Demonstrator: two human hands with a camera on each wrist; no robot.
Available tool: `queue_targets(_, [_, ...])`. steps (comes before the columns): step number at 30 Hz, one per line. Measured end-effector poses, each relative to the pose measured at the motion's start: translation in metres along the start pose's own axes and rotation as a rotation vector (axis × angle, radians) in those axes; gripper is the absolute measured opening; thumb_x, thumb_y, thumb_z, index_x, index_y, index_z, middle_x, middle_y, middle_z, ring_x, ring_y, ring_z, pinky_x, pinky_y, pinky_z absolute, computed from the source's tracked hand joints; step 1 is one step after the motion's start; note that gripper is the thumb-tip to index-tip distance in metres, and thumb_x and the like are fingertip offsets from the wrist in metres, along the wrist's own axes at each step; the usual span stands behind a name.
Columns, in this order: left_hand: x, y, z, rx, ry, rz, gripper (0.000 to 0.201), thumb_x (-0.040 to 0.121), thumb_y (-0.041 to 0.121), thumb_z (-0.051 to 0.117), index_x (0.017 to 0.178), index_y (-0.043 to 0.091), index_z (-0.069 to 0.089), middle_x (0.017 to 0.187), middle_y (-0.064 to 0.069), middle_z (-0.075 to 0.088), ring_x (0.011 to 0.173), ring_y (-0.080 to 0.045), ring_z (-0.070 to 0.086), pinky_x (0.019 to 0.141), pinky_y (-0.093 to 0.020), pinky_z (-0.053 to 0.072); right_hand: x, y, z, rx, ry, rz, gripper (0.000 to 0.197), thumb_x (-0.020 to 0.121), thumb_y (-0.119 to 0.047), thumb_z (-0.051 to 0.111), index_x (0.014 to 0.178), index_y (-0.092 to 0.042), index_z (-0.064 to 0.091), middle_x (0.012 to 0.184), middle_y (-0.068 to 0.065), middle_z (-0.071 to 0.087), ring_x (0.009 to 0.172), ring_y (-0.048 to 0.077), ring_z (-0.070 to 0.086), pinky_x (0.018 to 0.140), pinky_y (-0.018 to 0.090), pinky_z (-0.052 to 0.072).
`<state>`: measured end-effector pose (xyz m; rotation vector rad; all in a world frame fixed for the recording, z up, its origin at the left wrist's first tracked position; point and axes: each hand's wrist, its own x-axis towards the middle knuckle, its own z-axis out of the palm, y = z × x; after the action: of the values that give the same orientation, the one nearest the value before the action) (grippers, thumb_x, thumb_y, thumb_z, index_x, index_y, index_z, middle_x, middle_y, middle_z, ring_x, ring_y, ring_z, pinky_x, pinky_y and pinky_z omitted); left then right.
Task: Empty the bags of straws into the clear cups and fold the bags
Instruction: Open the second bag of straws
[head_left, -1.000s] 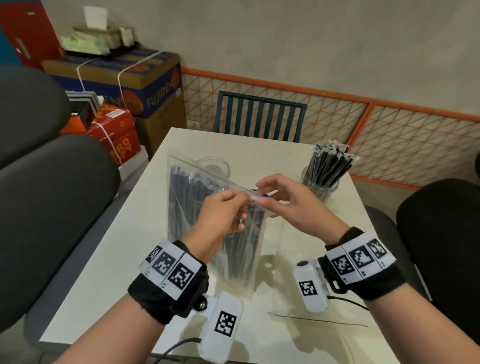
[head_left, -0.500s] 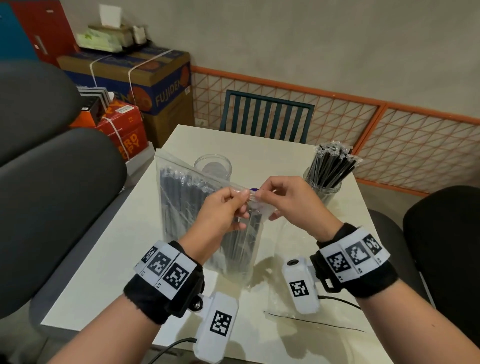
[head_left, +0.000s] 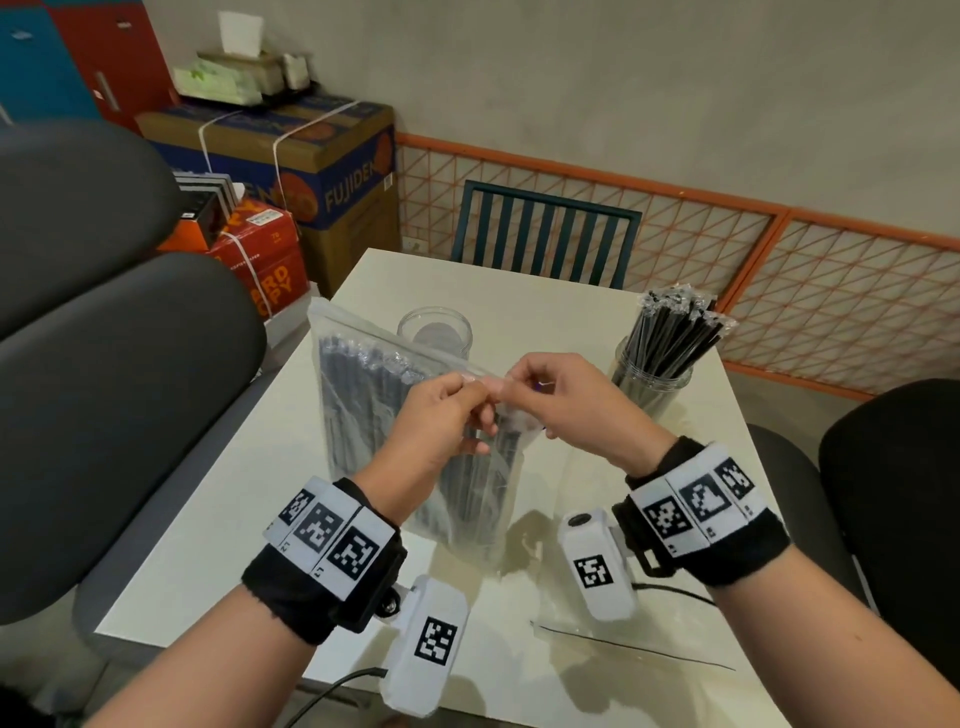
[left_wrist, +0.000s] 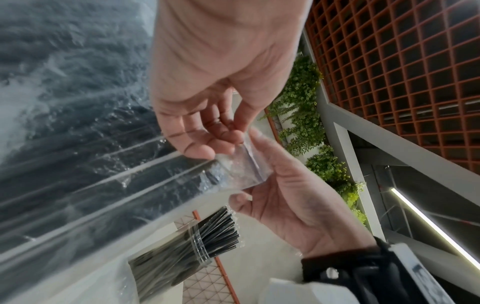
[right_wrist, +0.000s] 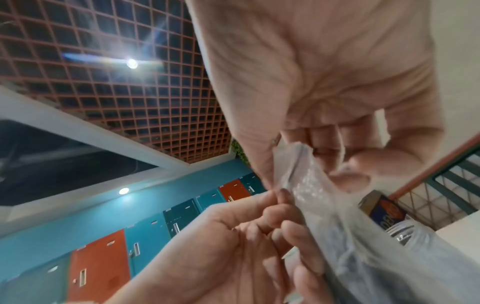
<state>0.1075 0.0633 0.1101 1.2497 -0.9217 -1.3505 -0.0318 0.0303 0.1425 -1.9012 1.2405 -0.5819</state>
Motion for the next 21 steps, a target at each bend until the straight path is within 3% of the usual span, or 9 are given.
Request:
queue_targets(2, [-0.002, -0.001, 0.002, -0.001, -0.026, -0.008, 0.023, 0.095, 0.015, 0.049, 0.075, 0.01, 0.057, 0.051, 0.003, 0.051, 0.049, -0.008, 0.053, 0.046, -0.021, 0.046, 0.004, -0.001, -0.007, -0.001, -0.039, -0.019, 0.024, 0.091, -0.023, 0.057, 0.082, -0.003, 0.067, 0.059, -0.006, 0.051, 0.051, 0.001, 0.042, 0.053, 0.018, 0.037])
queue_targets(6, [-0.004, -0.002, 0.005, -0.014, -0.012, -0.009, 0.025, 0.095, 0.013, 0.048, 0.071, 0.011, 0.054, 0.047, 0.004, 0.049, 0.05, -0.008, 0.053, 0.05, -0.023, 0.046, 0.009, 0.004, -0.011, 0.123, -0.088, 0.092, 0.022, 0.092, -0.017, 0.057, 0.079, 0.0, 0.066, 0.058, 0.0, 0.047, 0.053, 0.012, 0.035, 0.048, 0.023, 0.031])
queue_targets(9, [-0.007, -0.006, 0.006, 0.001, -0.033, 0.012, 0.028, 0.094, 0.006, 0.046, 0.067, 0.01, 0.053, 0.047, 0.002, 0.047, 0.052, -0.01, 0.055, 0.053, -0.025, 0.046, 0.019, 0.016, -0.001, -0.017, 0.121, 0.11, 0.021, 0.09, -0.011, 0.055, 0.07, -0.01, 0.062, 0.062, -0.002, 0.054, 0.059, 0.011, 0.046, 0.059, 0.025, 0.038])
queue_targets(11, [-0.011, -0.01, 0.005, 0.042, -0.088, 0.026, 0.028, 0.095, 0.009, 0.047, 0.068, 0.01, 0.053, 0.049, 0.002, 0.047, 0.054, -0.01, 0.058, 0.052, -0.025, 0.048, 0.024, 0.02, -0.001, -0.113, 0.238, 0.095, 0.021, 0.089, -0.013, 0.055, 0.069, -0.011, 0.062, 0.07, 0.004, 0.061, 0.07, 0.016, 0.052, 0.068, 0.027, 0.04])
queue_targets(14, [-0.011, -0.004, -0.004, 0.084, -0.09, -0.009, 0.028, 0.094, 0.026, 0.051, 0.071, 0.011, 0.057, 0.054, 0.001, 0.054, 0.058, -0.013, 0.06, 0.053, -0.028, 0.051, 0.024, 0.013, -0.003, -0.12, 0.108, 0.017, 0.021, 0.09, -0.017, 0.055, 0.072, -0.012, 0.063, 0.079, 0.011, 0.066, 0.073, 0.016, 0.054, 0.071, 0.031, 0.044])
queue_targets(17, [0.004, 0.009, -0.016, 0.169, 0.034, -0.084, 0.042, 0.09, 0.047, 0.05, 0.074, 0.01, 0.062, 0.051, -0.001, 0.055, 0.048, -0.013, 0.056, 0.046, -0.025, 0.051, 0.022, 0.004, -0.003, -0.197, -0.002, -0.072, 0.02, 0.092, -0.019, 0.054, 0.079, -0.009, 0.065, 0.073, -0.001, 0.06, 0.061, 0.007, 0.047, 0.06, 0.016, 0.037])
queue_targets(19, [0.014, 0.013, -0.021, 0.171, 0.111, -0.087, 0.039, 0.095, 0.038, 0.045, 0.071, 0.011, 0.057, 0.05, -0.002, 0.05, 0.038, -0.009, 0.048, 0.038, -0.019, 0.045, 0.025, 0.004, -0.002, -0.247, 0.007, -0.09, 0.02, 0.093, -0.021, 0.054, 0.084, -0.008, 0.066, 0.078, 0.0, 0.062, 0.057, 0.003, 0.044, 0.056, 0.013, 0.034])
queue_targets(21, [0.018, 0.01, -0.021, 0.16, 0.151, -0.061, 0.034, 0.098, 0.021, 0.038, 0.068, 0.013, 0.052, 0.051, -0.001, 0.044, 0.033, -0.005, 0.041, 0.035, -0.016, 0.037, 0.029, 0.004, 0.003, -0.295, 0.059, -0.091, 0.018, 0.091, -0.025, 0.055, 0.091, -0.011, 0.066, 0.088, 0.003, 0.066, 0.064, 0.007, 0.048, 0.064, 0.022, 0.039])
